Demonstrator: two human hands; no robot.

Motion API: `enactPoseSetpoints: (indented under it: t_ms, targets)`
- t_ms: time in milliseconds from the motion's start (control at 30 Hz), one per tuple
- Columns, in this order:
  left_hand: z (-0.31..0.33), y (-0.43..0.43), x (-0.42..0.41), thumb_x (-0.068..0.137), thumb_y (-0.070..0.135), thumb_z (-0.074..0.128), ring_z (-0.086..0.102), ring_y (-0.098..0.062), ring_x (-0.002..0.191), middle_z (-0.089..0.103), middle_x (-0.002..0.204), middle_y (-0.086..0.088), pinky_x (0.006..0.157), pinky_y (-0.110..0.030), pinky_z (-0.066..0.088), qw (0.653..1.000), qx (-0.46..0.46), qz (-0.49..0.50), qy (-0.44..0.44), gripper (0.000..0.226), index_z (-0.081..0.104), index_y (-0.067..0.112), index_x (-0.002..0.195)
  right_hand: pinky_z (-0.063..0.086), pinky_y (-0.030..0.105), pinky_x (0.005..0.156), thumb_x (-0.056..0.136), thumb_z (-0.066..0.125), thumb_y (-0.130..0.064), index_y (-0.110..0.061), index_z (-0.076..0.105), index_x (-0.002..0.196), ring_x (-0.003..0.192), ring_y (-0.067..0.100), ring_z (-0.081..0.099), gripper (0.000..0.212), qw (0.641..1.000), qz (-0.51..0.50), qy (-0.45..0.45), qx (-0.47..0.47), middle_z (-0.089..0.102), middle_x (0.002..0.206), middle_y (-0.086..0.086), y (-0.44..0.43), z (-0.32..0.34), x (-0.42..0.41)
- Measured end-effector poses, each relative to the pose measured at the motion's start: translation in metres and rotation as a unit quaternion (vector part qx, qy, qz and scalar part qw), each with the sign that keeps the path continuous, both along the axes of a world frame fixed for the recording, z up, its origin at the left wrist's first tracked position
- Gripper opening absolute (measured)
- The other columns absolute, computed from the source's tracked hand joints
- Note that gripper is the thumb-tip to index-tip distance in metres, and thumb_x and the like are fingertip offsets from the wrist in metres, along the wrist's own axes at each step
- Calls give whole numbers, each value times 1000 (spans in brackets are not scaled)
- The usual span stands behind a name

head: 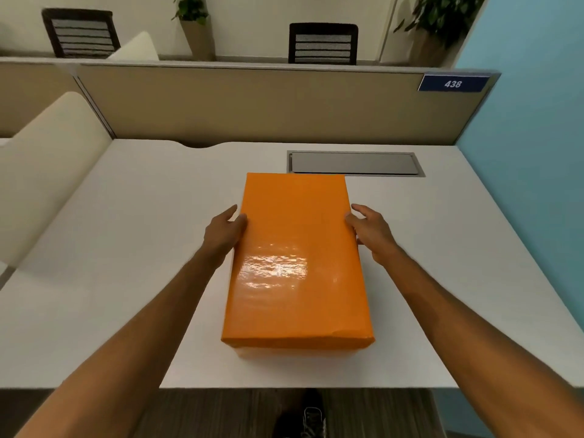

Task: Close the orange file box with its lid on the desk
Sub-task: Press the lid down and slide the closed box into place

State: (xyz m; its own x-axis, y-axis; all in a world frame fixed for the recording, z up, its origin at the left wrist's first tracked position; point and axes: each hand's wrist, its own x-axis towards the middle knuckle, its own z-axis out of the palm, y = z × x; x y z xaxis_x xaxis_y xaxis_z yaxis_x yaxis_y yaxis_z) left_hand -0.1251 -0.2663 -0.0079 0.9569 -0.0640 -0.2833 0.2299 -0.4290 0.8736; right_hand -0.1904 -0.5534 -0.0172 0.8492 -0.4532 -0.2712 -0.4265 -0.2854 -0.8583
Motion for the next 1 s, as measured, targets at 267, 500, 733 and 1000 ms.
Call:
enactPoseSetpoints:
  t_ms: [267,500,733,1000]
  targets:
    - [-13,-4,30,99,32,54,54,-37,128,54,145,-14,106,-58,43,999,-39,32,11,49,50,13,144,57,51,89,96,64,-22,-15,58,137,114,33,63,42,999,-31,-21,-31,62,136,13,-13,-6,43]
    - [-16,-1,33,97,30,58,54,-37,127,56,143,-14,104,-58,45,995,-82,41,44,49,51,13,143,59,48,79,92,69,-18,-13,62,133,108,34,66,41,998,-54,-16,-32,65,131,14,-16,-17,48]
    - [-9,-1,30,98,30,56,53,-38,129,54,145,-14,104,-58,45,997,-64,24,33,51,48,14,146,56,54,90,97,62,-23,-16,53,142,116,35,63,46,1000,-23,-6,-9,59,139,15,-15,-5,37]
    - [-18,19,-19,97,32,57,59,-30,113,58,132,-12,92,-46,49,997,-57,2,44,55,39,14,145,61,45,80,96,64,-25,-12,64,125,98,29,69,33,998,-37,-25,48,70,116,12,-3,-9,-34]
